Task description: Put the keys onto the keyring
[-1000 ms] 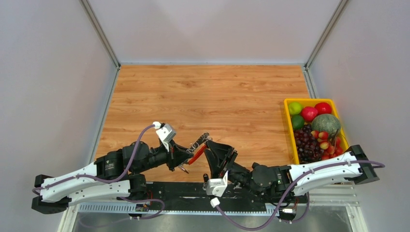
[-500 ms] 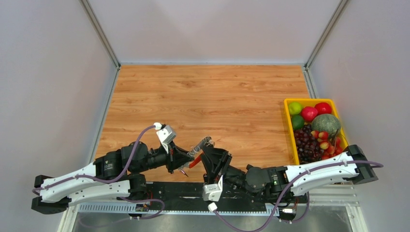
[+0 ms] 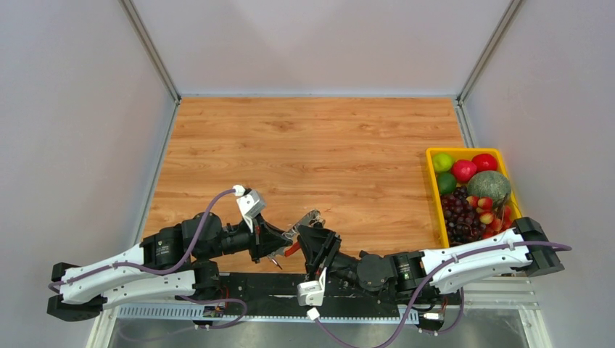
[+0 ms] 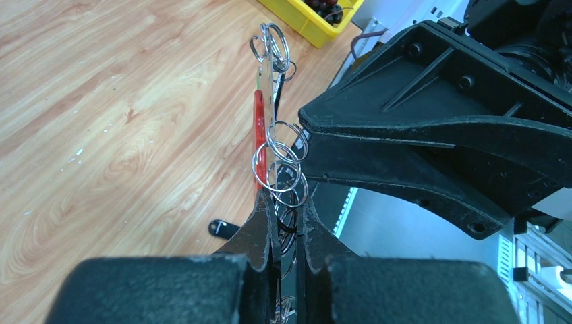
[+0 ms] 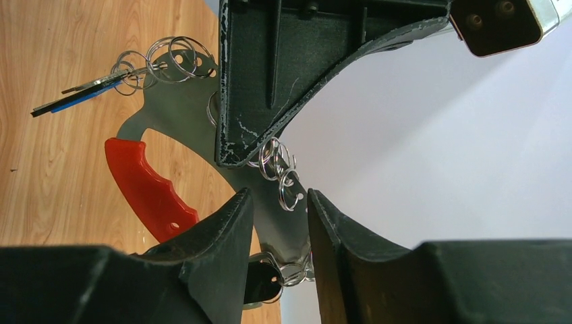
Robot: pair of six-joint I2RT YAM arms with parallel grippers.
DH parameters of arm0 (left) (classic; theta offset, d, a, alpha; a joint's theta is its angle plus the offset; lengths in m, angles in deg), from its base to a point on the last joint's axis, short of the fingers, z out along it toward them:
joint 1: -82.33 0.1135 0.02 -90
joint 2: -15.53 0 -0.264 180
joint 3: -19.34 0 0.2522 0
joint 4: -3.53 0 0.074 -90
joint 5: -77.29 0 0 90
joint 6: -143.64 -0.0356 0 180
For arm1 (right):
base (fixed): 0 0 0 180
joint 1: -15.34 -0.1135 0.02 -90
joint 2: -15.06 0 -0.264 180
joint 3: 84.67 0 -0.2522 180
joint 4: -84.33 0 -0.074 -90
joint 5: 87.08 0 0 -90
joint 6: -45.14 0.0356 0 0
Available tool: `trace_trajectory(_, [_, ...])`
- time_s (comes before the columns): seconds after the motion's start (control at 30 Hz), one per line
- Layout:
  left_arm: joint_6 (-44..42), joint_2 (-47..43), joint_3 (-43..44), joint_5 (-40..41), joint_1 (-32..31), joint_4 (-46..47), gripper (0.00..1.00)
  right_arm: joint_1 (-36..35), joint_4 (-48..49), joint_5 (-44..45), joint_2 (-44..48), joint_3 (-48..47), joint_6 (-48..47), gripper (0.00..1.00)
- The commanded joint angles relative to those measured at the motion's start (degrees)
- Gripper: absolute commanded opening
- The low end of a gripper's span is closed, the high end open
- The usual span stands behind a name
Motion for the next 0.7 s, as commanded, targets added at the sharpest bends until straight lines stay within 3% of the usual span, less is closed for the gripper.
trace_trajectory(0.0, [0.61, -0.54, 1.24, -1.81, 0.21, 2.73, 0.00, -0.25, 0.74, -0.17, 0.34, -2.34, -0.23, 0.40])
trace_trajectory(0.27, [0.71, -0.79, 0.49, -3.04, 0.14, 2.85, 0.00, 0.08, 0.72, 0.60, 0.11, -2.74, -0.05, 0.30])
trace_trajectory(0.67, [0.67, -2.16, -0.70, -3.20, 0.22, 2.50, 0.00, 0.43, -2.56, 1.84, 0.02, -4.93, 3.04, 0.00])
